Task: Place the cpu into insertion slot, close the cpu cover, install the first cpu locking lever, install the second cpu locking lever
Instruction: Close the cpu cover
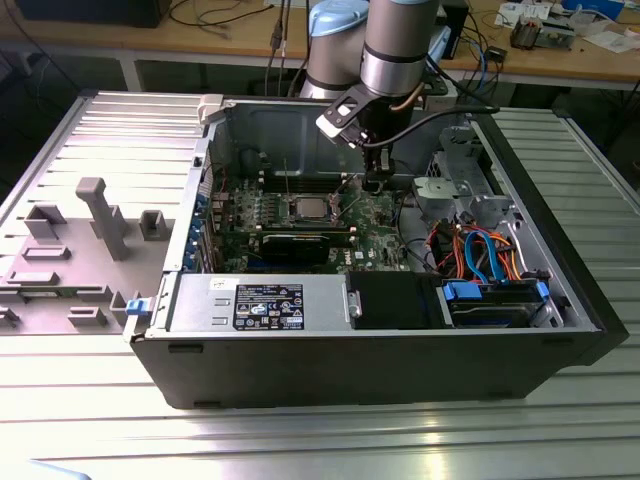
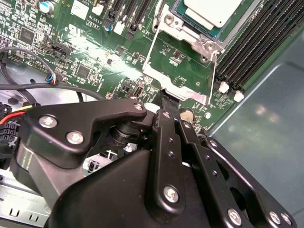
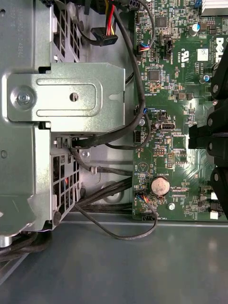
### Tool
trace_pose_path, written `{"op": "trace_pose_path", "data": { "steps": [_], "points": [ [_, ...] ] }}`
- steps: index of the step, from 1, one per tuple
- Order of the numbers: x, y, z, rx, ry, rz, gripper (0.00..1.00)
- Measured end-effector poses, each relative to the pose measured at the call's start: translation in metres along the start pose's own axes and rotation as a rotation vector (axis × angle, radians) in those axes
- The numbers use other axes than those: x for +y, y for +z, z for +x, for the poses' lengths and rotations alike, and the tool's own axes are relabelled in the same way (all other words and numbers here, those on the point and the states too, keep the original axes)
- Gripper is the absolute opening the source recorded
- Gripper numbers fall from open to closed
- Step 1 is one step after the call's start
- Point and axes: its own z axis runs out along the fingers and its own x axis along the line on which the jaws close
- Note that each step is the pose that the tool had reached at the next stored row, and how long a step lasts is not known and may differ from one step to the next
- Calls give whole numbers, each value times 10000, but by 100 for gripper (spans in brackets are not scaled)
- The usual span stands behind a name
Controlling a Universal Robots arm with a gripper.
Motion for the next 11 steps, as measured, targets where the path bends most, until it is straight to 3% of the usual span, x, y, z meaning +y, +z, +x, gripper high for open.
{"op": "trace_pose_path", "data": {
  "steps": [11],
  "points": [
    [-36, -1, 0, 0, 0, 0, 11]
  ]
}}
